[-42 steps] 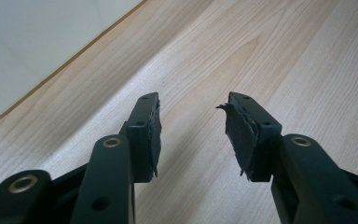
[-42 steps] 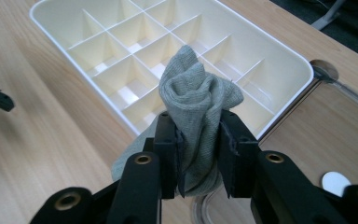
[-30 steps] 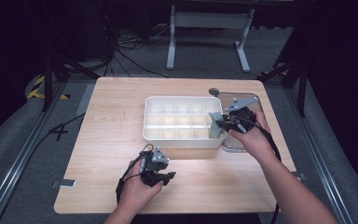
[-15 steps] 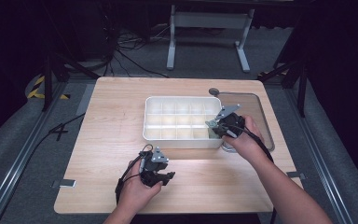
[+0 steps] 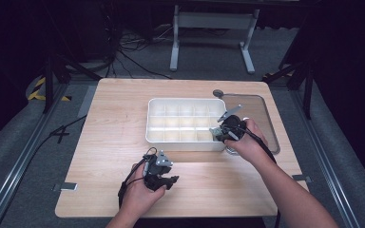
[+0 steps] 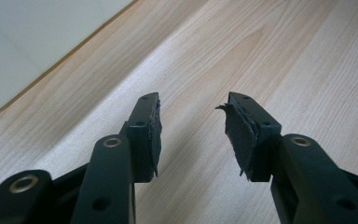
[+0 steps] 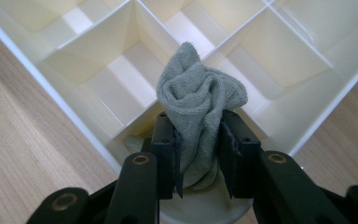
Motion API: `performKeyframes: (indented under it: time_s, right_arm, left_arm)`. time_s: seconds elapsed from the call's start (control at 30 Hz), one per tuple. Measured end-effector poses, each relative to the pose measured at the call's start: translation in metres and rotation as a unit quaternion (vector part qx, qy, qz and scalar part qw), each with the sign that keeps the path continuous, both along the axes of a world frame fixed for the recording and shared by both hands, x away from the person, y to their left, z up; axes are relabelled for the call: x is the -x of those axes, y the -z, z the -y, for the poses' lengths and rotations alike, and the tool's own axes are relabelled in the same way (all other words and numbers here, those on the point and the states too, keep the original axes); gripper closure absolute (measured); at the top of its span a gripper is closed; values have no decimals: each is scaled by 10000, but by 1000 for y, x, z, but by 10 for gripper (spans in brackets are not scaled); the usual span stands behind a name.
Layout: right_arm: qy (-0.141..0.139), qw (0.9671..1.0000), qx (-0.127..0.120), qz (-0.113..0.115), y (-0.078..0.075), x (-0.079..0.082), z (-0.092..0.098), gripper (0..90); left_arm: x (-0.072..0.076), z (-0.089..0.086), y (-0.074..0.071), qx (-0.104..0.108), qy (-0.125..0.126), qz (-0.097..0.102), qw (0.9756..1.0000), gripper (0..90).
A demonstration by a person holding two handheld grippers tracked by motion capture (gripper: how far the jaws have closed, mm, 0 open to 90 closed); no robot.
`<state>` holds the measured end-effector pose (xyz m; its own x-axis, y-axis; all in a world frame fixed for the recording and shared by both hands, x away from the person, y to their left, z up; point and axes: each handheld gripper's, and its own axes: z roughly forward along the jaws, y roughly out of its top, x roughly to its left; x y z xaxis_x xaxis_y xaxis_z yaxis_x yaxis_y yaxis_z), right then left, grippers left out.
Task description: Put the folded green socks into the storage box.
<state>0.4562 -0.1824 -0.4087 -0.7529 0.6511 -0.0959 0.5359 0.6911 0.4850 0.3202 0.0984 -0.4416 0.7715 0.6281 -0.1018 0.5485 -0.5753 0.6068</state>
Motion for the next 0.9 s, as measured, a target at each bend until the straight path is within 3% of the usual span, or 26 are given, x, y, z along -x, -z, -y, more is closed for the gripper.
performKeyframes:
  time_s: [0.17, 0.37, 0.6, 0.7, 0.83, 0.9]
  right_arm:
    - [134, 9992, 47, -376, 0, -9, -2, 700]
    - [125, 9964, 421, -732, -1, -20, -11, 706]
    - [198, 9906, 706, -1159, 8, -32, -20, 710]
    - [207, 9883, 891, -1217, 12, -35, -25, 712]
    - [224, 9865, 937, -1321, 12, -38, -27, 712]
    - [267, 9839, 987, -1465, 12, -41, -29, 711]
  left_arm:
    - [0, 1, 0, -44, -13, -15, 10000, 560]
    - [0, 1, 0, -53, 23, -10, 10000, 560]
    - [1, 1, -1, -45, 31, -38, 10000, 559]
    - [1, 1, -1, -54, 26, -26, 10000, 560]
    - [1, 1, -1, -50, 29, -24, 10000, 559]
    - [2, 2, 0, -38, 15, -14, 10000, 559]
